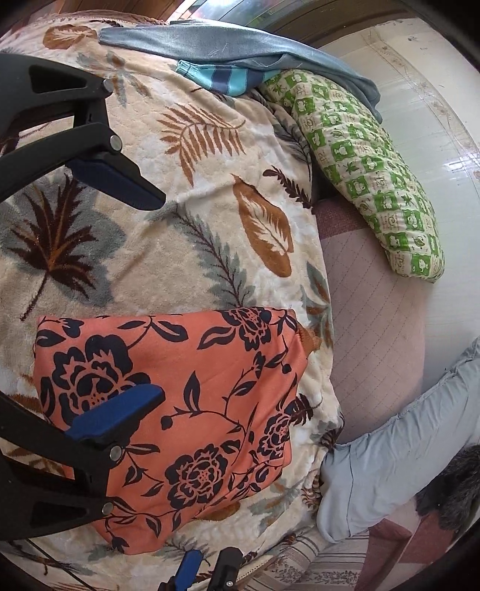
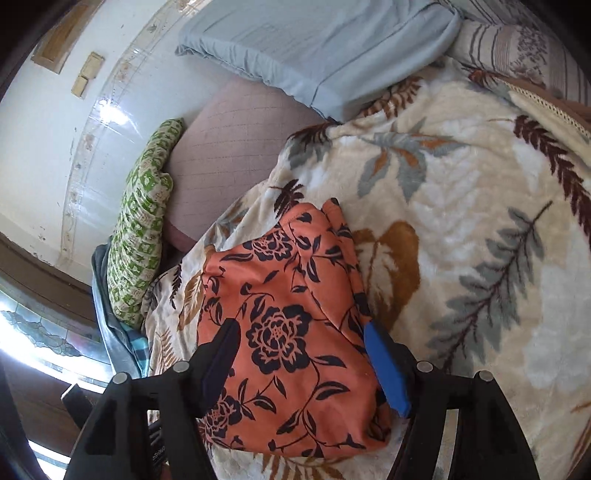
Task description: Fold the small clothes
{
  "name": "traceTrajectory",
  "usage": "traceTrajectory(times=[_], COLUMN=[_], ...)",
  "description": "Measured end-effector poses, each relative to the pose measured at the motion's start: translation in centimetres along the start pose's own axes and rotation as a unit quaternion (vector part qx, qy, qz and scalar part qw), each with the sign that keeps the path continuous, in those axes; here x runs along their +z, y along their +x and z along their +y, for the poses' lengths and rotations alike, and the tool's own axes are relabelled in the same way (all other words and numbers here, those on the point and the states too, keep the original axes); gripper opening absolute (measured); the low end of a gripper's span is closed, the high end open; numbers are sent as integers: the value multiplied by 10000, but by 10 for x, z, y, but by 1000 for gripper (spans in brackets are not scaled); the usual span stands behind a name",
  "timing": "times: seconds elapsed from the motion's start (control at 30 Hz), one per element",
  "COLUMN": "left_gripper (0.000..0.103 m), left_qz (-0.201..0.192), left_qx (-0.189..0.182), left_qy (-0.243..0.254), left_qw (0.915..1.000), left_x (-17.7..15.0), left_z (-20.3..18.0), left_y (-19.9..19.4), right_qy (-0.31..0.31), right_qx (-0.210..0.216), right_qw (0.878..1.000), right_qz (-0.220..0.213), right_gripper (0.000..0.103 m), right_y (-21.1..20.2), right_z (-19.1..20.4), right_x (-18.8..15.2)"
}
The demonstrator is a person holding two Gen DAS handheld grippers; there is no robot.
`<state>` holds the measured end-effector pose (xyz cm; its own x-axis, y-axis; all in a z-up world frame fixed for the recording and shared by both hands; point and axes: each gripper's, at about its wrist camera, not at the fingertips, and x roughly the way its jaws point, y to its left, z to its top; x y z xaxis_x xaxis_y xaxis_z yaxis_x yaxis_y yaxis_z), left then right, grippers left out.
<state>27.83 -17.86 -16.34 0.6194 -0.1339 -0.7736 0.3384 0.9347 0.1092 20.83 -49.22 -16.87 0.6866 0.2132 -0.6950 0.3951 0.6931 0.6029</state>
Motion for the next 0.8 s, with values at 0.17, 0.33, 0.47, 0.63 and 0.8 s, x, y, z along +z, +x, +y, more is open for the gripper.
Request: traceTrajectory(times=[0.17, 0.33, 0.47, 0.63, 0.8], left_gripper=[96, 96, 96, 96, 96], left_qz=[-21, -10, 15, 34, 125], left_qx=[118, 196, 264, 318, 89], left_qy=[97, 119, 162, 251, 151], left_qw=[9999, 9997, 9995, 9992, 9998], left_x=[5, 9, 11, 14, 17], left_z=[-7, -14, -20, -28, -27], left_y=[-2, 0, 1, 1, 7], right_qy=[213, 439, 483, 403, 382], right_qx=[136, 261, 303, 358, 357], right_qw=[9990, 9978, 9976, 9977, 9974], right_qz=[357, 420, 404, 405, 504], right_gripper=[73, 73, 73, 73, 73], right_y=[18, 25, 26, 26, 26], right_z=[-16, -25, -27, -23, -29], right_x=[6, 14, 21, 25, 27])
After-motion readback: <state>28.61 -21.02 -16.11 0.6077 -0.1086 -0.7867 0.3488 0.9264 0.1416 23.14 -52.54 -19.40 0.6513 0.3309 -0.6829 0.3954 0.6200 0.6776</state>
